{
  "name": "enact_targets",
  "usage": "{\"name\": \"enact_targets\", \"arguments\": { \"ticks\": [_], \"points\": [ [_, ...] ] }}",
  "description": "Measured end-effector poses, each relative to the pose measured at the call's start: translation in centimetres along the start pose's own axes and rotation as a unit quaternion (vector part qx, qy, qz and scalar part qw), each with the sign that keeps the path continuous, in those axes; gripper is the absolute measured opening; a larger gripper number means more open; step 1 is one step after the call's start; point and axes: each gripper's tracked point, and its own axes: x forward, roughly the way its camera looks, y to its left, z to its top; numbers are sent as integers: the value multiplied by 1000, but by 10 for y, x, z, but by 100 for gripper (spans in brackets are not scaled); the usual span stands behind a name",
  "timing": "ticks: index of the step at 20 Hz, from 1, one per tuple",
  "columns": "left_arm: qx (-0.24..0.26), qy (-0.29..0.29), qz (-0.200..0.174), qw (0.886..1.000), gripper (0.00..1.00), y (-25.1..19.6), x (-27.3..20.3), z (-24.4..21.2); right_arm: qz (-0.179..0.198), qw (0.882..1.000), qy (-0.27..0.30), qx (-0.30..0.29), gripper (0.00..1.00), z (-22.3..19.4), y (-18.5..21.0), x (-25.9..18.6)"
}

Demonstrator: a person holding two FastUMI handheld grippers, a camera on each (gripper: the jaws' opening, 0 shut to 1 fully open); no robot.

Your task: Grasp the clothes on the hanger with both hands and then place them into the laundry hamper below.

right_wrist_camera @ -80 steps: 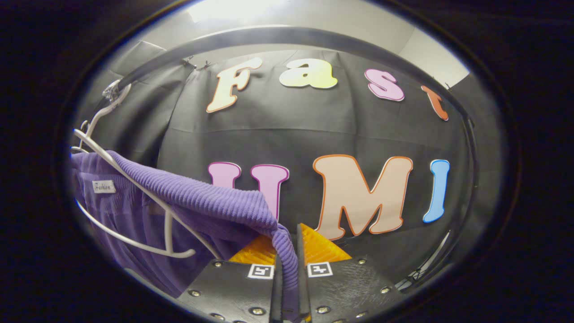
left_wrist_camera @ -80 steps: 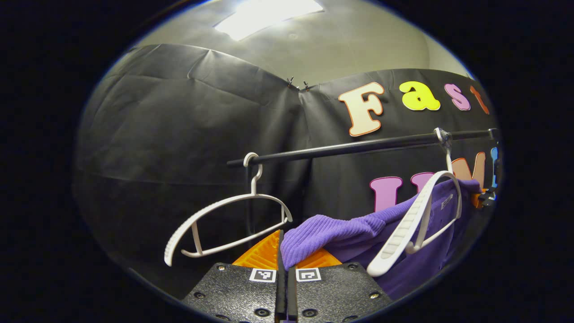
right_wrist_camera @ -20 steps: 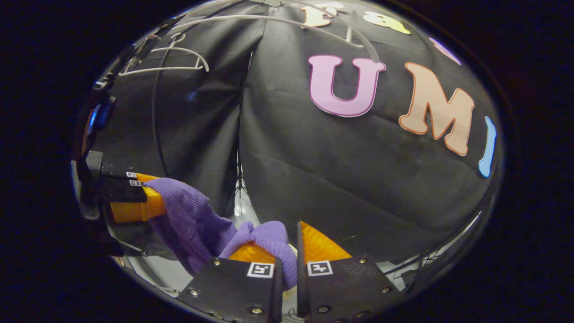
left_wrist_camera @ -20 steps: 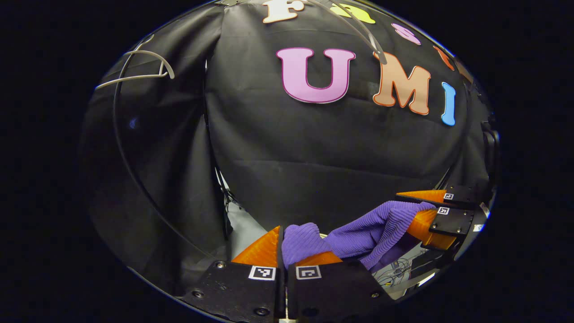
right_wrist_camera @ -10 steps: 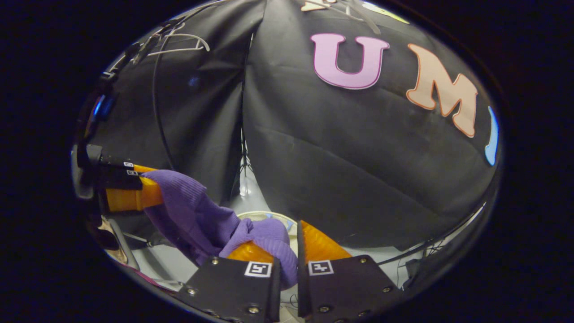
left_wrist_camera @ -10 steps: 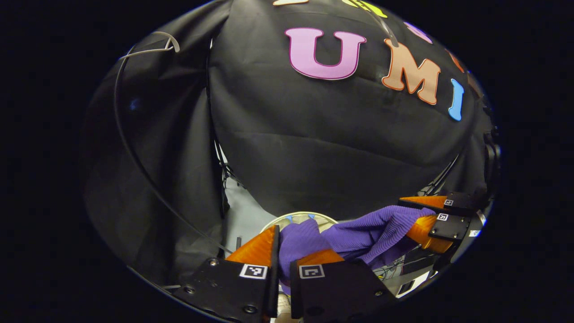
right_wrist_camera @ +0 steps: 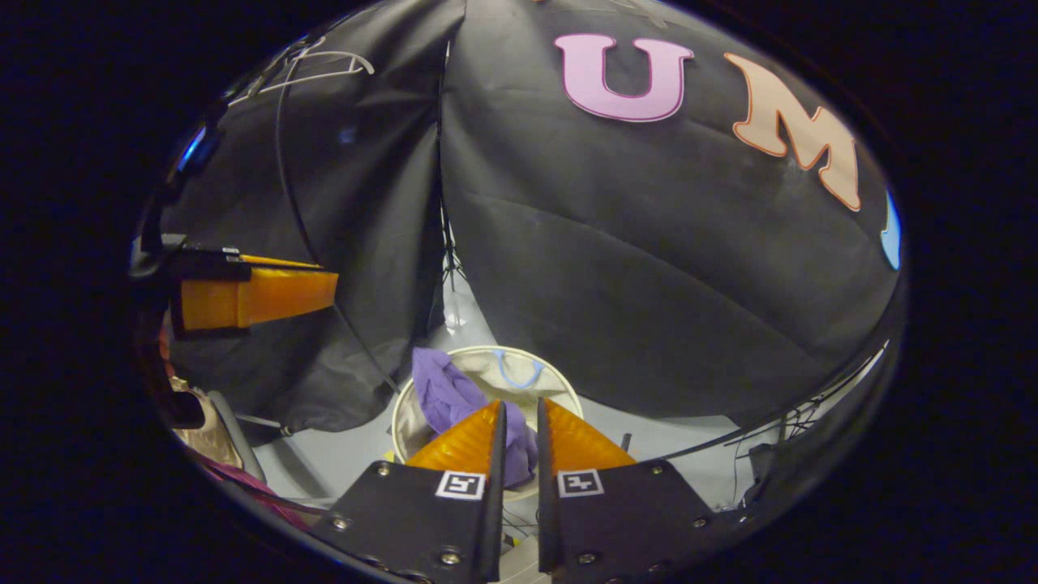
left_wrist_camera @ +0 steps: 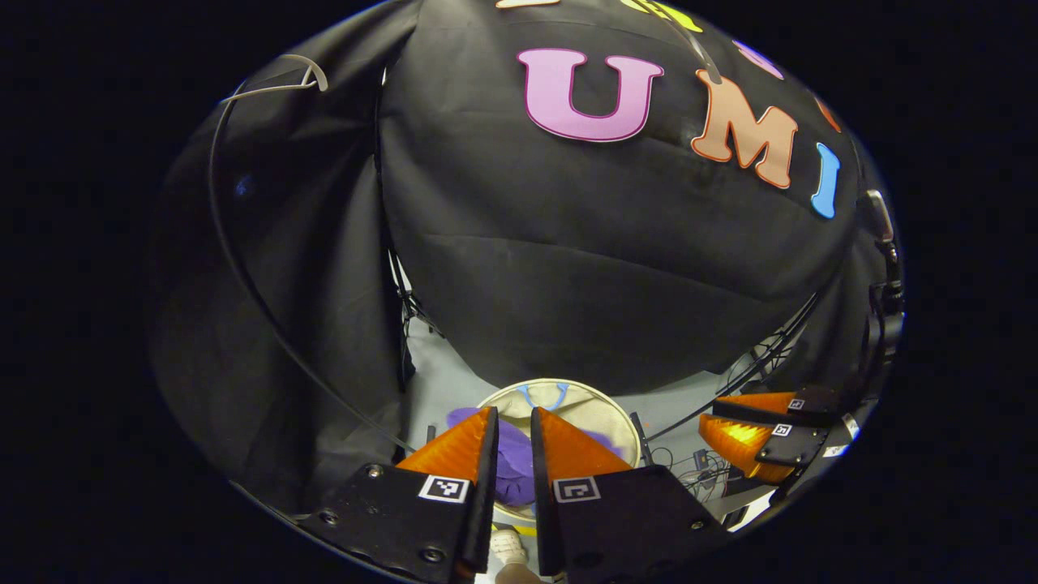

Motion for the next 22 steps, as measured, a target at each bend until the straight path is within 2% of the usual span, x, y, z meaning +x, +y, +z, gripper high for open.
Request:
{"name": "enact_targets", "arguments": {
  "ticks": [6,12,16,22],
  "points": [
    [8,-14,-4,1000,24,-6,-9,11,-12,999,-38,6,19,29,-11,-19],
    [30,-93,-12,995,23,-25,-34,72,-42,990,-132,19,18,101,-39,-62],
    [43,-169,-23,984,24,-51,-64,134,-73,975,-207,29,18,151,-68,-109],
    [58,-278,-43,958,23,-95,-122,218,-115,943,-310,36,17,221,-115,-192]
  ]
}}
